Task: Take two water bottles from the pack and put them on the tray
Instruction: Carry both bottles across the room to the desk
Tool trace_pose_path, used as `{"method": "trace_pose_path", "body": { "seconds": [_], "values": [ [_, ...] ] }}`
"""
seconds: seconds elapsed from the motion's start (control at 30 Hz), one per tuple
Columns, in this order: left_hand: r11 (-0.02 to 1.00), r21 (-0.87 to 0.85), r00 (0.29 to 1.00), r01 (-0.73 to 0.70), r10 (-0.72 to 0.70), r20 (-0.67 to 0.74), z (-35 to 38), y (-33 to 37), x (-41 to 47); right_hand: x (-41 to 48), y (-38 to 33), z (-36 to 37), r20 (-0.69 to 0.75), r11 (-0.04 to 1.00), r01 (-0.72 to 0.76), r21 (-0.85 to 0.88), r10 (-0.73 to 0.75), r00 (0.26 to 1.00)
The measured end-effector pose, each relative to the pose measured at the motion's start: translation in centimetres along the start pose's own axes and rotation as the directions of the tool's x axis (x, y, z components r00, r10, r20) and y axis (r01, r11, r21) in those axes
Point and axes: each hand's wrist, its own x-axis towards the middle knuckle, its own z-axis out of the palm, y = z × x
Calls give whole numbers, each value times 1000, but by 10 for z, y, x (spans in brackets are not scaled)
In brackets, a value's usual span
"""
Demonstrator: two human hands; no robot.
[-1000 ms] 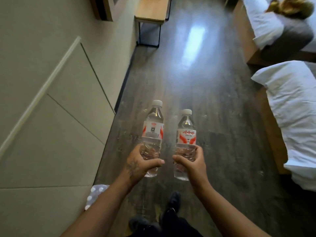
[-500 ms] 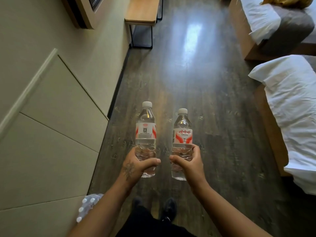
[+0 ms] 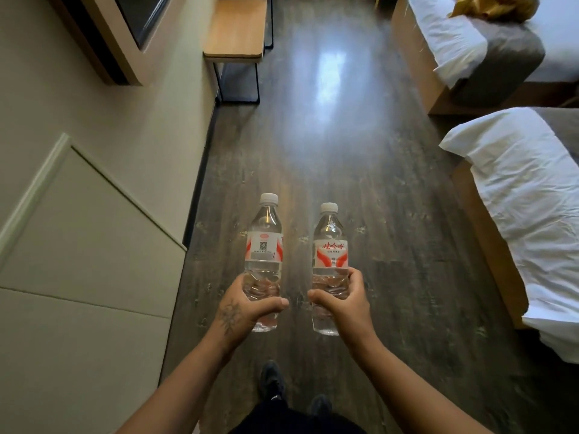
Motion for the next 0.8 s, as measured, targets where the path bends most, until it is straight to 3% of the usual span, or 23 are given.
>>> {"method": "trace_pose_path", "body": {
  "seconds": [0.37,0.8],
  "values": [
    [1000,13,1000,-9,8,28,-11,77,119,110,-51,11,-71,998,-37,41,40,997],
    [998,37,997,52,-50,-55,22,206,328,357,-156,-13,-15,999,-45,-13,45,999]
  ]
}}
